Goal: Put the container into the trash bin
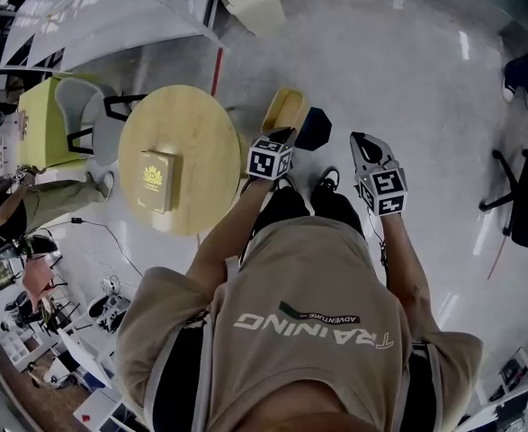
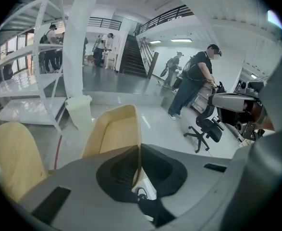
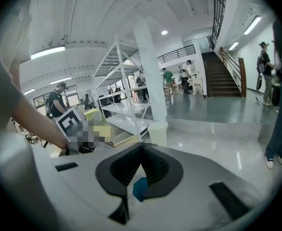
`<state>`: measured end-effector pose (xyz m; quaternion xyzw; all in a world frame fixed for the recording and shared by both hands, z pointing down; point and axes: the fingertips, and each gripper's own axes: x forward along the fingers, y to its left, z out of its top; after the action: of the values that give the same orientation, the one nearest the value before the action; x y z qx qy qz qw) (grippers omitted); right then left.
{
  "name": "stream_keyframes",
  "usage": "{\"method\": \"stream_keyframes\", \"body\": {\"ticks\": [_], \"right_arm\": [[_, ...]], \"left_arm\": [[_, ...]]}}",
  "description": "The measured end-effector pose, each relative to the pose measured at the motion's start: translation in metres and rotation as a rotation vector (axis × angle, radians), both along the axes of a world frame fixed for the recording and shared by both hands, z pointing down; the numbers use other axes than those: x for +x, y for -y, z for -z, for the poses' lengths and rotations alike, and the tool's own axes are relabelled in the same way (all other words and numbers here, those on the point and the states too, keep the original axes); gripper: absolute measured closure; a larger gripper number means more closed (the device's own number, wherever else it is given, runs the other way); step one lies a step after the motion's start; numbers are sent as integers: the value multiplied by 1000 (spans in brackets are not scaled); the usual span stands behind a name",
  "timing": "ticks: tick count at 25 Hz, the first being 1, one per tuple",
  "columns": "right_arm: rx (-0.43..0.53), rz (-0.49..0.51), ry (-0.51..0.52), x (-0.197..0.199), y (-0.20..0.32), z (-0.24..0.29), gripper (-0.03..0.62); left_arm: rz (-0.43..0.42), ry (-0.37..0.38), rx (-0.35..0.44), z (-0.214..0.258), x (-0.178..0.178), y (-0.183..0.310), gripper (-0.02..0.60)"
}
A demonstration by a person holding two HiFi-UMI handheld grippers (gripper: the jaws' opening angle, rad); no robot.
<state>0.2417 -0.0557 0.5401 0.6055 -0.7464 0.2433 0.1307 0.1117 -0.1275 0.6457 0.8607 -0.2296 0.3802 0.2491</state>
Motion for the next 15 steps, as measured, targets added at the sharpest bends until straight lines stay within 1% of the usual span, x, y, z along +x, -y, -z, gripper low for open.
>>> {"method": "stream_keyframes", "body": {"ticks": [4, 8, 15], "right_arm": [[-32, -14, 27, 14, 1, -22, 591], [-70, -26, 31, 23, 12, -51, 591], [-145, -26, 64, 26, 26, -122, 591]], "left_arm": [[-1, 22, -41, -24, 16, -1, 561], [1, 36, -75, -51, 27, 10, 561], [1, 65, -137, -111, 36, 21, 561]]}}
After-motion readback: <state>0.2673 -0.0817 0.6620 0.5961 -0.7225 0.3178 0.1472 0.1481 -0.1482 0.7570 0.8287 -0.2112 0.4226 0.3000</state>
